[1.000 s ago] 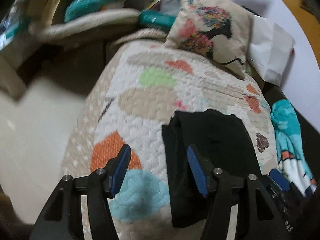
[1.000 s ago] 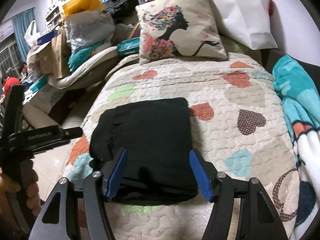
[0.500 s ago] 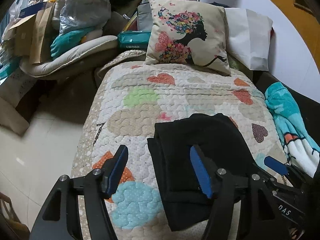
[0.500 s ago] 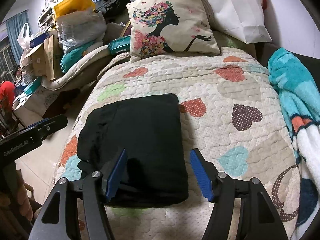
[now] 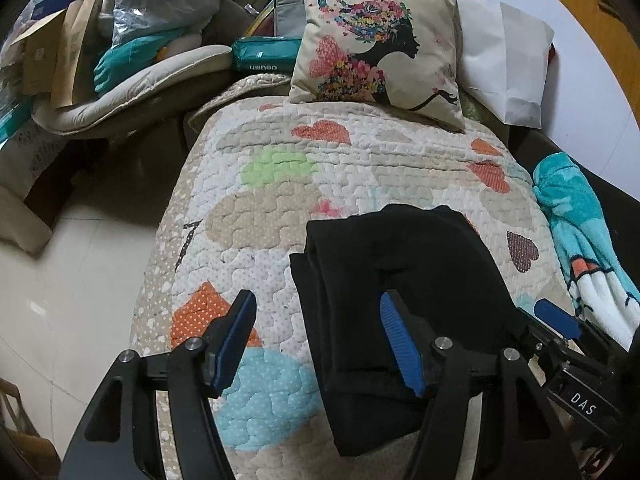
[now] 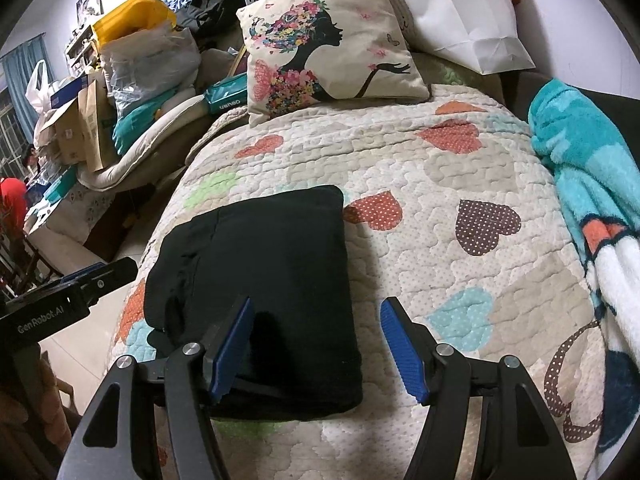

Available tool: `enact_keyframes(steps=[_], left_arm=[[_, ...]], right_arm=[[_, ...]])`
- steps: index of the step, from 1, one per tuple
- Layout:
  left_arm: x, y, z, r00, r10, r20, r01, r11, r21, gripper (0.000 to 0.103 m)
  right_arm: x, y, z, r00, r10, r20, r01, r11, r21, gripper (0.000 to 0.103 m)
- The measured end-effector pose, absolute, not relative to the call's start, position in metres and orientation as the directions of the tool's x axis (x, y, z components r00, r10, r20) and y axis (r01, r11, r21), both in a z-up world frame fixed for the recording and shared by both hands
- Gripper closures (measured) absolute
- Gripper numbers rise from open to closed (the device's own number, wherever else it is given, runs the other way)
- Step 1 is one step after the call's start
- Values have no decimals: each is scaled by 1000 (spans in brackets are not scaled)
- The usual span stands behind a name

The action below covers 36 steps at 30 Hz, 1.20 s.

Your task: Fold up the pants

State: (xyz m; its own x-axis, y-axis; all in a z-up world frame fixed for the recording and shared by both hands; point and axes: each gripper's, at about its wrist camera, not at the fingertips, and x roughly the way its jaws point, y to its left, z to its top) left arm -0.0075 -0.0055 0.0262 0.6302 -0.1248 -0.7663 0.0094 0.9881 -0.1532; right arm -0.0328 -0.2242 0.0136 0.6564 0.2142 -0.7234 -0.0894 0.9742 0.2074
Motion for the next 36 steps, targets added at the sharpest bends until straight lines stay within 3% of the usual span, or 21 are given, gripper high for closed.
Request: enact_keyframes(steps=[12, 17, 25, 31, 36], left_arm=[[-1, -3, 13, 571, -158, -805, -4, 981, -196, 39], [6, 5, -2, 512, -258, -819, -26, 949, -316, 39], [19, 21, -32, 433, -437, -788, -104, 844, -526, 38], [36, 17, -50, 409, -530, -742, -105, 781, -616, 27], [41, 10, -52, 431, -563, -705, -71, 758, -648, 8]], right_arm=[[-14, -229, 18, 633, 215, -743, -84, 974, 210, 31], [19, -238, 12, 566, 270, -779, -70, 957, 281, 24], [60, -260, -17, 467, 402, -787, -13, 894, 448, 23], [67, -262, -33, 429, 527, -734, -43, 823, 566, 23], [73, -263, -52, 372, 643, -669, -34, 730, 683, 23]])
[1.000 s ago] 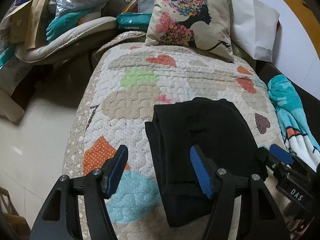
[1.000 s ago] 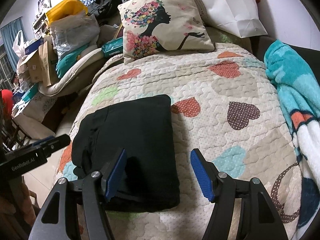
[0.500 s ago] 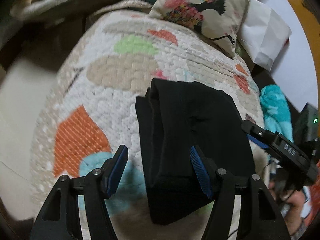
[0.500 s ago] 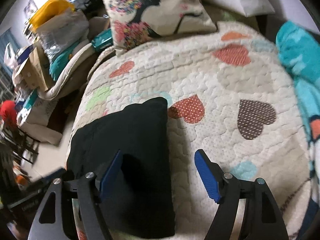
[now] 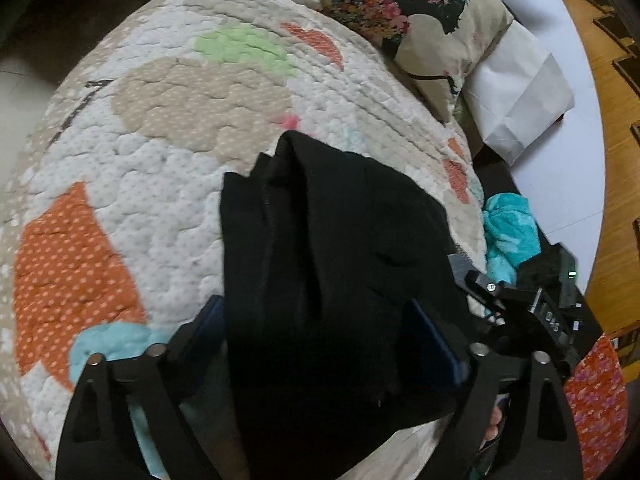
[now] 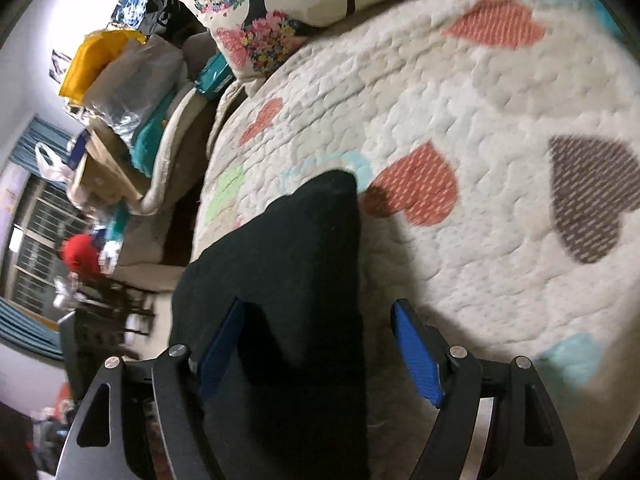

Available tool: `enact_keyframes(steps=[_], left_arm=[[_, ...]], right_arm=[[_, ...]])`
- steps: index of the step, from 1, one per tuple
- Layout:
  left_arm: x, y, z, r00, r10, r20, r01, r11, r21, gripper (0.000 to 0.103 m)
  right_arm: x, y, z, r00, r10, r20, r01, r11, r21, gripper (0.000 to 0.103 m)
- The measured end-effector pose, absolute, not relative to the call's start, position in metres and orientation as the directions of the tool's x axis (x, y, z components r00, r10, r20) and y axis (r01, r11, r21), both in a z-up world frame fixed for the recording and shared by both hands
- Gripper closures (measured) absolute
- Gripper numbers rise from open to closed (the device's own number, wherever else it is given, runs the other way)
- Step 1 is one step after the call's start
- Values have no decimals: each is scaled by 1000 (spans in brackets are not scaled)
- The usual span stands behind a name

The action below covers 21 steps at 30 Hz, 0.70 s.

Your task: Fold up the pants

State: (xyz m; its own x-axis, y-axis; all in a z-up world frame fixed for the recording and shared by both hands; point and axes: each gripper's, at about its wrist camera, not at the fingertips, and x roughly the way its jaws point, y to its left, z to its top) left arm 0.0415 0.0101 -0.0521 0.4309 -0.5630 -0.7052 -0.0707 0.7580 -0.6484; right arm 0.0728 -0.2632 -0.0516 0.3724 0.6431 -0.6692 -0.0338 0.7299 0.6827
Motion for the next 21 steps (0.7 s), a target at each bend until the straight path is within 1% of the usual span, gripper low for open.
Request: enact_keyframes(steps=[4, 5, 6, 7, 9, 10, 12, 14, 17, 21], left_arm=[[44, 13, -53, 440, -582, -684, -67, 738, -671, 6], [44, 13, -52, 437, -576, -690, -71, 743, -665, 16], [44, 12, -50, 433, -564, -703, -62, 760, -647, 48], [45, 10, -49, 419, -563, -712, -46, 770, -636, 58], [44, 8, -48, 423, -546, -723, -39, 786, -617, 63], [44, 7, -47, 428, -539, -726, -39, 791, -611, 64], [44, 7, -45, 433, -536, -725, -33, 794, -607, 66], [45, 7, -42, 433, -542, -720, -29, 790, -612, 68], [46, 9, -35, 438, -557, -706, -19, 779, -627, 71], [51, 14, -25, 455, -559, -693, -11, 775, -632, 72]], right_arm=[[77, -269, -64, 365, 697, -617, -2, 664, 748, 22], [78, -269, -64, 364, 701, -613, -4, 659, 752, 22], [78, -268, -63, 363, 702, -613, -8, 660, 751, 22], [77, -267, -62, 360, 704, -612, -15, 660, 751, 22], [77, -259, -61, 331, 727, -602, -41, 649, 760, 25], [77, -255, -62, 323, 733, -598, -46, 644, 764, 31], [75, -251, -60, 331, 734, -593, -47, 640, 767, 37], [74, -250, -57, 337, 733, -591, -48, 640, 767, 48], [72, -246, -46, 344, 713, -611, -69, 668, 741, 57], [73, -241, -33, 364, 699, -616, -89, 684, 724, 62]])
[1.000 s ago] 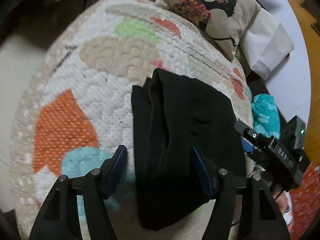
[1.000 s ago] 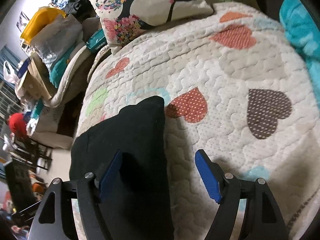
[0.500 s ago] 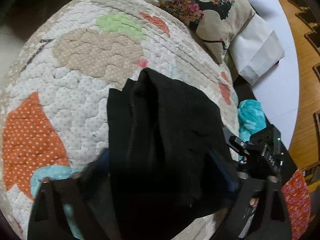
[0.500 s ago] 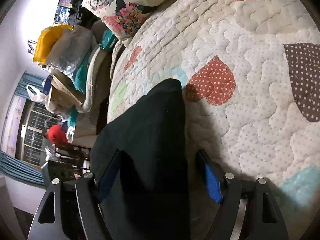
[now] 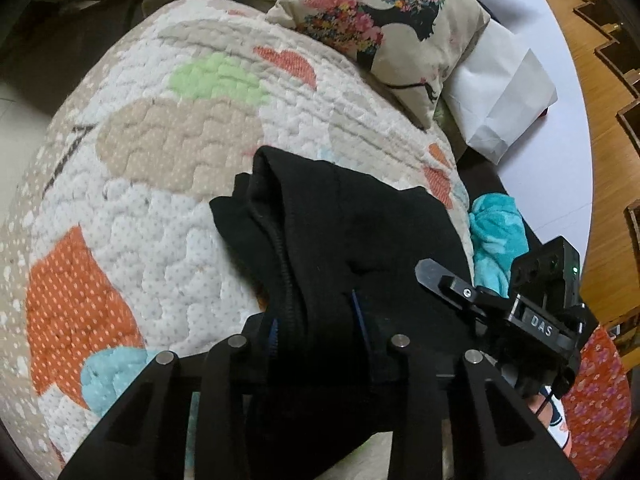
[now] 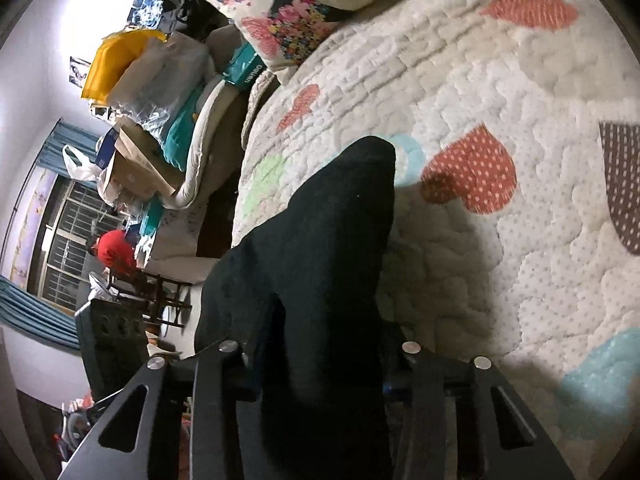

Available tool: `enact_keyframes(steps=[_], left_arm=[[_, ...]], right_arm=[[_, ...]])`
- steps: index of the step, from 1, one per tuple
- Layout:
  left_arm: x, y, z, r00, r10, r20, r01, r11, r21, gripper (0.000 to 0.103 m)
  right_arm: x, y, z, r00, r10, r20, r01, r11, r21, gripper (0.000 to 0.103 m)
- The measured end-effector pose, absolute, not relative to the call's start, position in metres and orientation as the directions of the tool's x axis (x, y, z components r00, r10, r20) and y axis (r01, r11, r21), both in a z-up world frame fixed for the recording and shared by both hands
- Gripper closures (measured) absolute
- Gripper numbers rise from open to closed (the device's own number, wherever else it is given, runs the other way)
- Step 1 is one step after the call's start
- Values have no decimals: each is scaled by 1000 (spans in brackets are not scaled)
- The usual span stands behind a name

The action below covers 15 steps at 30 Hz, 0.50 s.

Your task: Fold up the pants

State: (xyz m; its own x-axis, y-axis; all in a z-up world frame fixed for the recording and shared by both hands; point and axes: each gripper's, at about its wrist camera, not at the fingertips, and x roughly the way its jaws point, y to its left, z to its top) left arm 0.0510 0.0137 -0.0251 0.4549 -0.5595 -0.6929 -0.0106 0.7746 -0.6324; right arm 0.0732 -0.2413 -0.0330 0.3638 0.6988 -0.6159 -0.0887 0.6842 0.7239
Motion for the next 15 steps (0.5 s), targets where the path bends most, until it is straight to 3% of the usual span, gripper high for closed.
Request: enact_keyframes(steps=[5, 15], left_arm=[[66, 29, -7, 486, -563, -668, -10, 760, -649, 72], [100, 30, 26, 518, -482, -707, -9, 823, -568, 72]], right_arm=[[80, -236, -13, 381, 696, -609, -125, 691, 712, 63], [107, -215, 26, 409, 674, -616, -215, 727, 653, 64]])
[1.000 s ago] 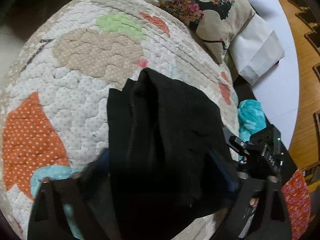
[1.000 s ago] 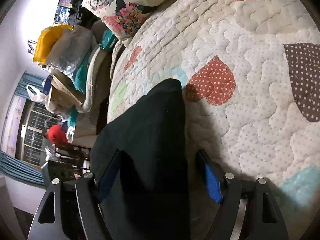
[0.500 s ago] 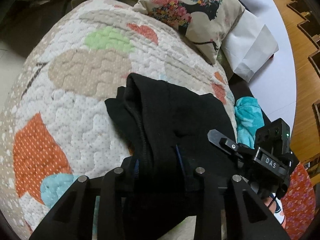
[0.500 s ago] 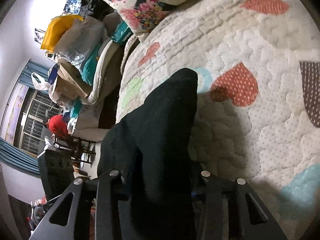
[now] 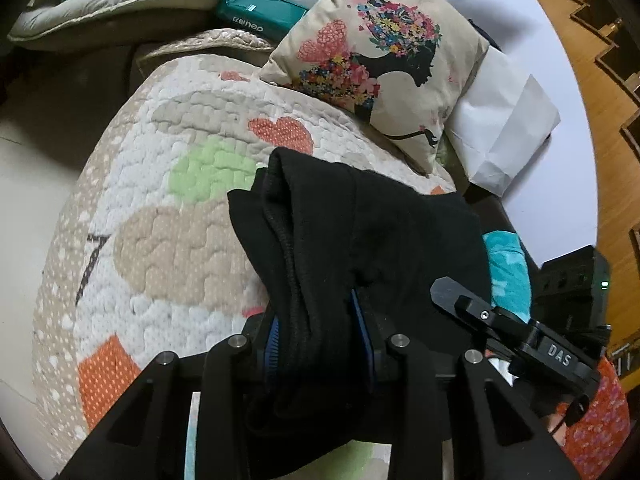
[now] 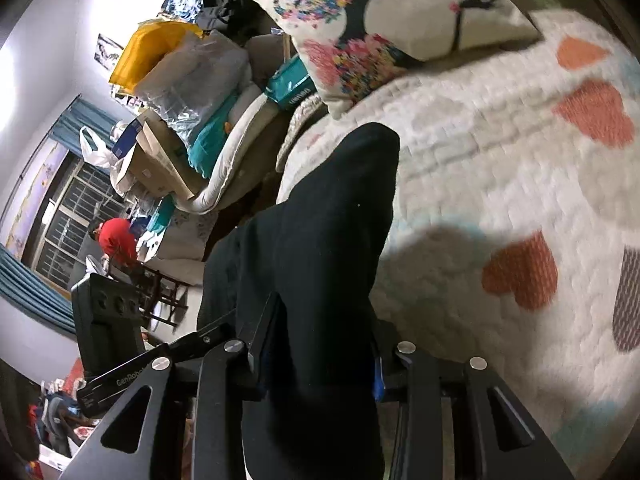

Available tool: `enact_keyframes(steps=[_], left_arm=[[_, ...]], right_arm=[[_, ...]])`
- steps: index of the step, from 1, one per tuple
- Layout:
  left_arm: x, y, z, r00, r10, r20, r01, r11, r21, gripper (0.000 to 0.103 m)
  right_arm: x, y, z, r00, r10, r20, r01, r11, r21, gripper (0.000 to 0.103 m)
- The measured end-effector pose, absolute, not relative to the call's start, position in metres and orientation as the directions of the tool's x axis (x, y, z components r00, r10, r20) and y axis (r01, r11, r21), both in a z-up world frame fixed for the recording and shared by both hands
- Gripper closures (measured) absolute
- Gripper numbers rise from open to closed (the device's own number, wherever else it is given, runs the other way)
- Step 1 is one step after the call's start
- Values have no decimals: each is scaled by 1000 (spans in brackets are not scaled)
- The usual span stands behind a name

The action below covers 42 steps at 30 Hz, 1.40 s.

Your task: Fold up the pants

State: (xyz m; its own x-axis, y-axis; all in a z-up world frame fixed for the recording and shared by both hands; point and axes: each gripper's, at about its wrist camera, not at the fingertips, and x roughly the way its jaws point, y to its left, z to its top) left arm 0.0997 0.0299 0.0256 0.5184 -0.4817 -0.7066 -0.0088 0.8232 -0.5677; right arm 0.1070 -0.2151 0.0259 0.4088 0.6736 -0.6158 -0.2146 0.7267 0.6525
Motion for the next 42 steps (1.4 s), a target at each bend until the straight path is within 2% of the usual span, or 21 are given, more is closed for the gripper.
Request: enact_keyframes(steps=[12, 37, 40, 42], left_arm=[[127, 28, 8, 529, -415, -740, -20, 866, -500, 72], [159, 24, -21, 531, -311, -788, -41, 920, -390, 71], [162, 31, -28, 525, -332, -784, -66, 902, -426, 64], [164, 38, -33, 516, -347, -783, -97, 885, -456, 52]], right_arm=[[143, -196, 23, 404, 597, -693, -228, 799, 556, 64], [182, -181, -4, 409, 524, -747, -200, 851, 486, 64], [183, -181, -7, 415, 513, -751, -190, 856, 480, 62], [182, -181, -8, 421, 503, -755, -186, 862, 471, 60]])
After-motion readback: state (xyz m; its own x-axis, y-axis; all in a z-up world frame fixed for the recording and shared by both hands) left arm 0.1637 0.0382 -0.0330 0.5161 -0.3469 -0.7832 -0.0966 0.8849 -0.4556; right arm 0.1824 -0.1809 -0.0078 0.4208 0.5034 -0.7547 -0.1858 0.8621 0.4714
